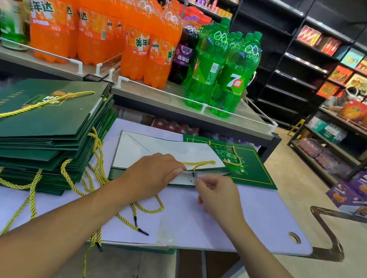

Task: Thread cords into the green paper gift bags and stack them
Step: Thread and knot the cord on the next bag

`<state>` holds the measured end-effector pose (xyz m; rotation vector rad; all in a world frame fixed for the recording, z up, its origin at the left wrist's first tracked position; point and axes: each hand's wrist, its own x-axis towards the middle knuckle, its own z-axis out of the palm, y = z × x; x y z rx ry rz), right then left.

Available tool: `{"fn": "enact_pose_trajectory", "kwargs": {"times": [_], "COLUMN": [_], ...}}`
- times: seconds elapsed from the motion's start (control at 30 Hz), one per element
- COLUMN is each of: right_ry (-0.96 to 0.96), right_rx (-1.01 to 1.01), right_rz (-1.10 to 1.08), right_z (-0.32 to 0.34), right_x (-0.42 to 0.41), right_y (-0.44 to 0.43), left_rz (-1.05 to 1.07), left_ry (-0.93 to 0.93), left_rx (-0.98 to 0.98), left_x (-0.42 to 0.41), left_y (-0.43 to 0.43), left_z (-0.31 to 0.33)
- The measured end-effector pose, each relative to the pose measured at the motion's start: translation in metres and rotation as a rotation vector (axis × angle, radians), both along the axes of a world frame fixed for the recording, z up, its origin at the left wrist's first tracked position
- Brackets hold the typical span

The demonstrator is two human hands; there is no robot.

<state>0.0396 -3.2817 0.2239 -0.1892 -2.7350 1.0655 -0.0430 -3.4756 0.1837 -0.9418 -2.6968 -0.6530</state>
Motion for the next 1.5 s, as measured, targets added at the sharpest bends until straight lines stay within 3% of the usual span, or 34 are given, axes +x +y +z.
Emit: {"fn": "enact_pose_trajectory", "kwargs": {"times": [0.43,0.7,0.97,1.17,1.5], "right_ry": [0.023,-0.231,-0.126,0.016,0.055], "right_rx": [-0.321,-0.661,-0.671,-0.531,-0.292], "right_rz": [-0.088,-0.073,-0.051,-0.033,-0.029], "right_z": [-0.013,0.003,-0.002,-0.011,-0.011], "right_x": [-0.013,-0.017,-0.013,-0.017,-0.007], "right_y": [-0.017,-0.015,-0.019,-0.026,-0.032], "left_rz": [-0.021,-0.044,0.071,0.232,0.265], "left_ry": [0.039,0.076,0.493,0.551,0.582], "left_rx": [0.032,0.049,-0.060,-0.034,0.026], "left_x": [-0.002,0.000,0.006,0.009,0.008], "left_y": [0.000,0.000,0.011,0.013,0.013], "left_z": [-0.005,-0.003,0.006,0.008,0.007]}}
